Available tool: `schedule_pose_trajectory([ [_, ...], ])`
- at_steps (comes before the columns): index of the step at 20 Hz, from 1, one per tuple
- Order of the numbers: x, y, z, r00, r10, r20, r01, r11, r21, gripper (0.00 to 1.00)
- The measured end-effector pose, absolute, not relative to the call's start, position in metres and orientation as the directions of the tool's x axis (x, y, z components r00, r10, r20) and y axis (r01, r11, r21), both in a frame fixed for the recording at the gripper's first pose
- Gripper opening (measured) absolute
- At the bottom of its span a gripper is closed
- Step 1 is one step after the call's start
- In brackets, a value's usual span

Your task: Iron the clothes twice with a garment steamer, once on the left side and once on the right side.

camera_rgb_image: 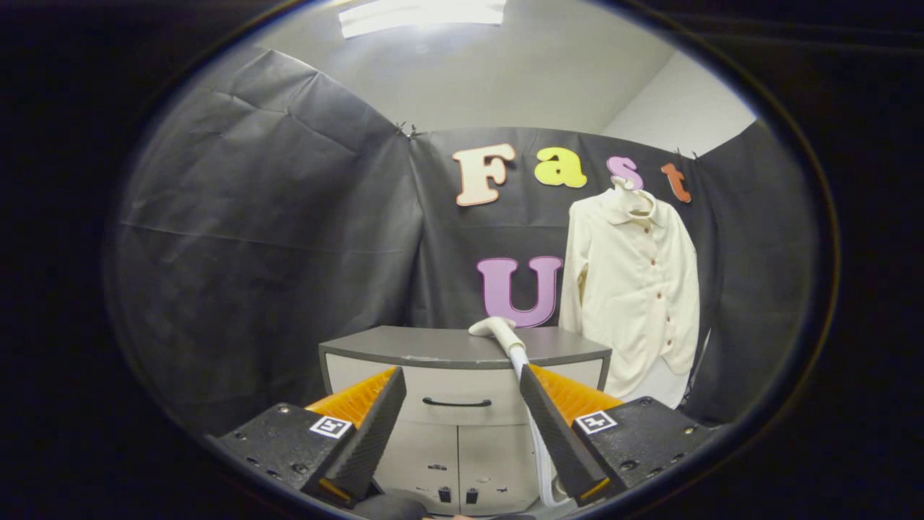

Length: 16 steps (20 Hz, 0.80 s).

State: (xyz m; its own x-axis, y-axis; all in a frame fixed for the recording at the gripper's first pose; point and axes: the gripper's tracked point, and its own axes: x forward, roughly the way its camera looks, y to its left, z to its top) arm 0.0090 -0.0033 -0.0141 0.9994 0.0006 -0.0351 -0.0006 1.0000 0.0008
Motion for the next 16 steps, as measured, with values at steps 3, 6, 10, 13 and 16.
schedule_pose_trajectory([
  [3,0.016,-0.006,-0.016,0.999,-0.002,-0.05,0.002,1.0,0.004,0.97],
  [6,0.028,-0.008,-0.016,0.998,0.003,-0.062,-0.002,1.0,0.015,0.96],
  [10,0.056,-0.019,-0.022,0.994,-0.012,-0.105,0.011,1.0,-0.003,0.96],
  [13,0.08,-0.032,-0.03,0.99,-0.047,-0.133,0.04,0.998,-0.055,0.97],
  [16,0.102,-0.036,-0.035,0.988,-0.05,-0.147,0.041,0.997,-0.066,0.97],
])
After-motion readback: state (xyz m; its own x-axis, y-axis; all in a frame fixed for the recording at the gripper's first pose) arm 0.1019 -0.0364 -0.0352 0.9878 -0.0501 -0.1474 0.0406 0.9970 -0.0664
